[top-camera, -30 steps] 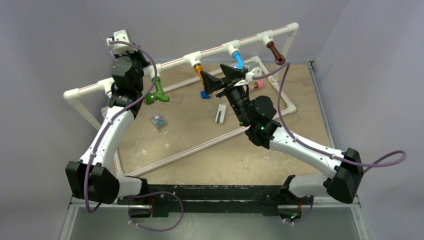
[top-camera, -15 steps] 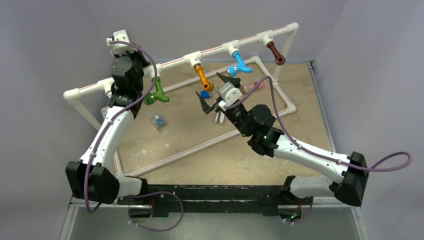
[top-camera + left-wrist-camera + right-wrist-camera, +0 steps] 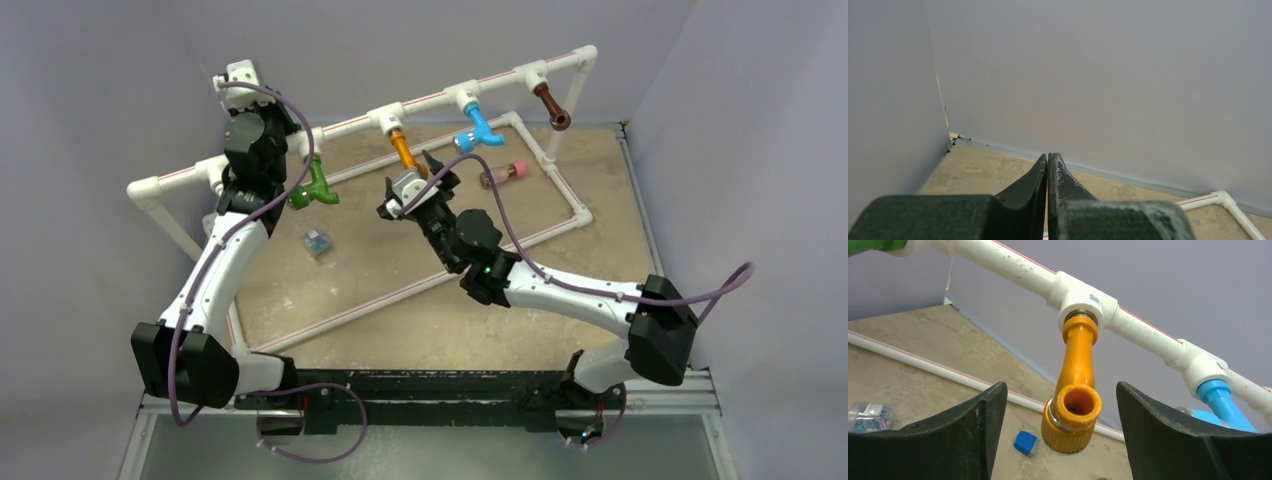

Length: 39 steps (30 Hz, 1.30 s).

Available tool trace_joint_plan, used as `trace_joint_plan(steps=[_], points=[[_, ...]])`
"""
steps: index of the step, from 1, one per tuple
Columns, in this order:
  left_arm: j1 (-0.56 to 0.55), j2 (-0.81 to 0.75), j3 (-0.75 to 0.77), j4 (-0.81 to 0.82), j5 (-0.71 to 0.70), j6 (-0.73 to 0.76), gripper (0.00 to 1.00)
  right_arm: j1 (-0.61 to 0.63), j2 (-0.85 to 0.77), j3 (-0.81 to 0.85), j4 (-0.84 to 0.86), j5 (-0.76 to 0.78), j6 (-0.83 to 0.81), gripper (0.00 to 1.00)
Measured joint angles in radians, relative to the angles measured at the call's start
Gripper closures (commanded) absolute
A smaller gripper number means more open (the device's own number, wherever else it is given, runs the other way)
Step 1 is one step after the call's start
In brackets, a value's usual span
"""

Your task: Install the water faucets

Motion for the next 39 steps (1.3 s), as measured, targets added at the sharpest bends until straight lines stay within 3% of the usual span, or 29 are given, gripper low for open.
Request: trace_joint_plan(steps=[8,11,16,17,26,39], points=[[0.0,0.0,0.0,0.0,0.001,0.0,1.0,0.0,0.053,0.049,0.065,0.084,-0.005,0.4],[0.0,0.0,0.0,0.0,0.001,0.0,1.0,0.0,0.056,0.057,0.072,0.099,0.001,0.57],[0.001,0.0,0.0,-0.002,0.004,0.0,1.0,0.003,0.06,0.062,0.073,0.101,0.028,0.97],[0.001,0.0,0.0,-0.002,0.005,0.0,1.0,0.004,0.063,0.063,0.074,0.105,0.036,1.0],[0.006,0.002,0.002,-0.001,0.008,0.0,1.0,0.002,0.069,0.084,0.058,0.141,0.266,1.0],[0.014,0.009,0.006,0.006,0.005,0.0,1.0,-0.045,0.065,0.058,0.079,0.163,1.114,1.0]])
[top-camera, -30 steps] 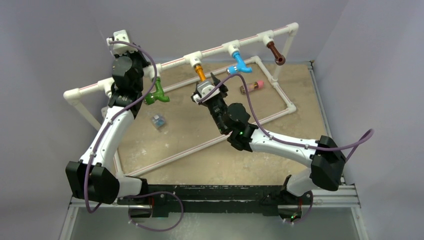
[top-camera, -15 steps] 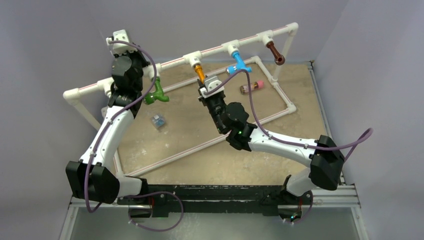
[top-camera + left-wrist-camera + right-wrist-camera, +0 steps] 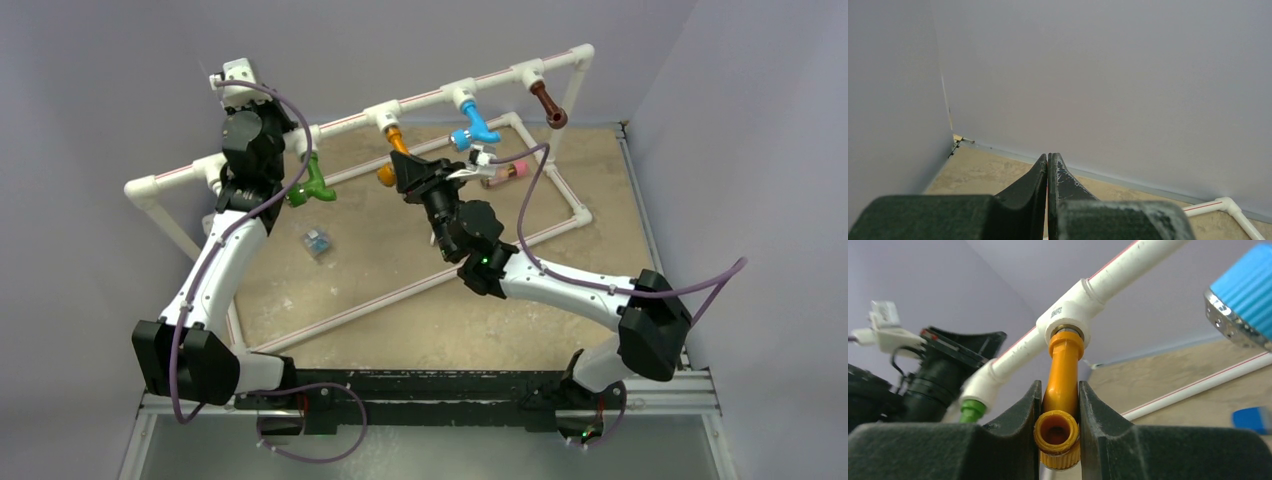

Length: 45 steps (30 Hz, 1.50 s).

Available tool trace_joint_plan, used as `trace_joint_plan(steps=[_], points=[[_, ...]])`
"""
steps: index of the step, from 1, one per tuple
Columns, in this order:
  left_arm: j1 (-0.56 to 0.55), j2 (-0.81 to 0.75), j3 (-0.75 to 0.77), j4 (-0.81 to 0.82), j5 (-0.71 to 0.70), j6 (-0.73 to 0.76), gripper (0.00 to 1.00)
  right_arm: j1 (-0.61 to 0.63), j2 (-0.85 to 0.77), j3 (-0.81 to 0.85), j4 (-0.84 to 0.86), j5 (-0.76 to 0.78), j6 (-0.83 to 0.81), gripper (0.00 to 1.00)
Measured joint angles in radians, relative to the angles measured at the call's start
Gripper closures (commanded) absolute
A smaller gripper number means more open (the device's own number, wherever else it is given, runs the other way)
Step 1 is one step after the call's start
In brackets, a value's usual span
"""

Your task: Install the water faucets

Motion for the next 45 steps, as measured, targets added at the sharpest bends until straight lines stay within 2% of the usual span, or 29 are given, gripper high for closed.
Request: trace_joint_plan(steps=[13,17,22,27,35,45], points=[[0.0,-0.001,0.0,-0.001,0.004,-0.003,1.0,-0.023,0.0,-0.072,0.064,-0.021,0.654,1.0],[0.0,-0.002,0.0,-0.002,0.006,-0.003,1.0,-0.029,0.0,-0.077,0.063,-0.035,0.74,1.0],[0.001,-0.003,0.0,-0.003,0.007,-0.003,1.0,-0.033,-0.007,-0.077,0.042,-0.044,0.774,0.59],[-0.002,-0.009,-0.001,-0.016,0.019,-0.004,1.0,-0.034,-0.016,-0.077,0.052,-0.111,0.808,0.31],[-0.002,-0.011,-0.002,-0.02,0.023,-0.004,1.0,-0.036,-0.061,-0.084,0.028,-0.161,0.807,0.15],[-0.002,-0.01,-0.002,-0.019,0.023,-0.004,1.0,-0.03,-0.184,-0.154,-0.086,-0.245,0.736,0.09]])
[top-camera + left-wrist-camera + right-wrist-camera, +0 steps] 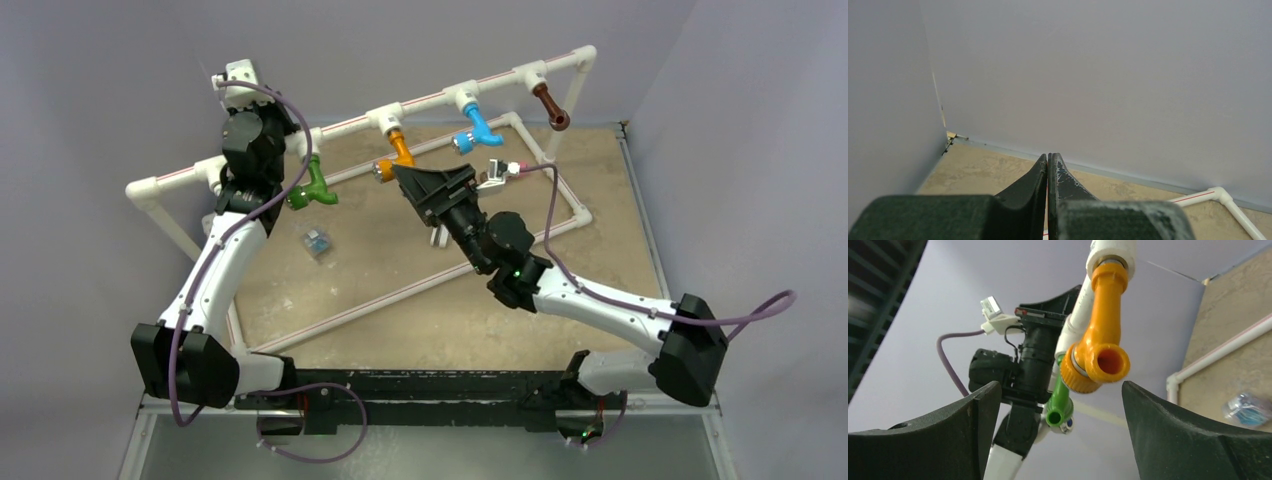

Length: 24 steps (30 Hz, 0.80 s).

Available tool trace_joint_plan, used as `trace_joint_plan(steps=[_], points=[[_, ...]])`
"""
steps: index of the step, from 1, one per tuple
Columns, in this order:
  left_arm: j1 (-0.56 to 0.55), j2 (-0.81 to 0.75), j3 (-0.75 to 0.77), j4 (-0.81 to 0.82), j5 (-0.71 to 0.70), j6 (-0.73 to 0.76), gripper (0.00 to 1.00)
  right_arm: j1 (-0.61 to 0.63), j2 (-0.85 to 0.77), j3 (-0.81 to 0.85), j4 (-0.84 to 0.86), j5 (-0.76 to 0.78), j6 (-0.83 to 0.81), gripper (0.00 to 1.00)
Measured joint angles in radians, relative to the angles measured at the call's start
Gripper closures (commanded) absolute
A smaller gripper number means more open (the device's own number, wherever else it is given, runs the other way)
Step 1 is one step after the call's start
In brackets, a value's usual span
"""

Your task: Install the water faucets

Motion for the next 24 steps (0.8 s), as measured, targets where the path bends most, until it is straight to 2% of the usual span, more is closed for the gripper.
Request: trace_joint_plan(steps=[7,11,15,24], points=[[0.0,0.0,0.0,0.0,0.0,0.0,1.0,-0.006,-0.157,-0.061,-0.143,-0.015,-0.145,0.1],[0.0,0.0,0.0,0.0,0.0,0.0,1.0,-0.012,-0.244,-0.056,-0.23,-0.015,-0.338,0.09],[0.0,0.001,0.0,0.0,0.0,0.0,1.0,-0.013,-0.289,-0.004,-0.333,-0.016,-0.584,0.1],[0.0,0.002,0.0,0.001,0.0,0.0,1.0,-0.013,-0.3,0.207,-0.579,-0.071,-1.308,0.12]])
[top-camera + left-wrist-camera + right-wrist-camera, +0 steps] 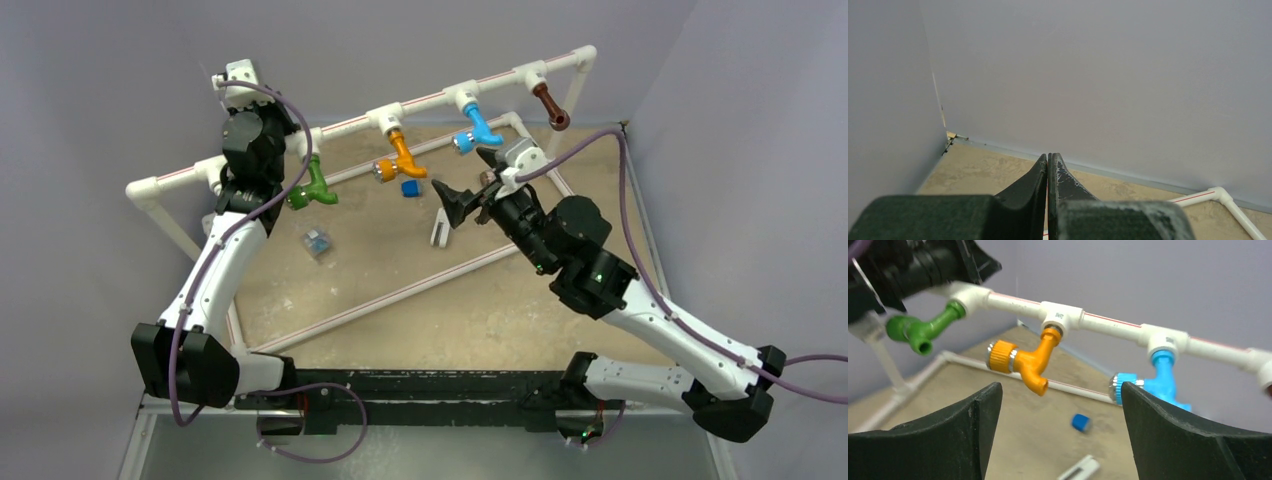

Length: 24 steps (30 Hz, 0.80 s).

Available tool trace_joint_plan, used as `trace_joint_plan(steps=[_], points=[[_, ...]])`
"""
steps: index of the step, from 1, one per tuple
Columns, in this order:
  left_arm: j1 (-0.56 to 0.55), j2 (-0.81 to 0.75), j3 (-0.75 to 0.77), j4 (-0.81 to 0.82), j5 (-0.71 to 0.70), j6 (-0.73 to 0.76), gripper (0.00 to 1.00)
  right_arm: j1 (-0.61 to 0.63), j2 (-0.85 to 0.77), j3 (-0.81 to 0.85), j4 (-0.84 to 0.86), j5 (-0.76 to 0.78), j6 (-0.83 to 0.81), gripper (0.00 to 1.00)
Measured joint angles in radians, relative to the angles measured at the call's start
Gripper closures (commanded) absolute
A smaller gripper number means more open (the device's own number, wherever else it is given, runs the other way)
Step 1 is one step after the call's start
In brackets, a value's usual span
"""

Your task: Install the water faucets

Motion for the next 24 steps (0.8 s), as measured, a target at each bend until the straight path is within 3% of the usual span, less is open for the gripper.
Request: trace_joint_plan(steps=[7,11,18,24], points=[[0.0,0.0,0.0,0.0,0.0,0.0,1.0,0.059,0.008,0.036,-0.109,-0.057,-0.465,0.08],[0.0,0.0,0.0,0.0,0.0,0.0,1.0,0.141,0.033,0.01,-0.095,-0.008,-0.748,0.07],[0.0,0.0,0.0,0.0,0.0,0.0,1.0,0.22,0.127,-0.115,0.076,0.112,-1.168,0.07],[0.0,0.0,0.0,0.0,0.0,0.0,1.0,0.23,0.235,-0.146,0.28,0.178,-1.375,0.08]])
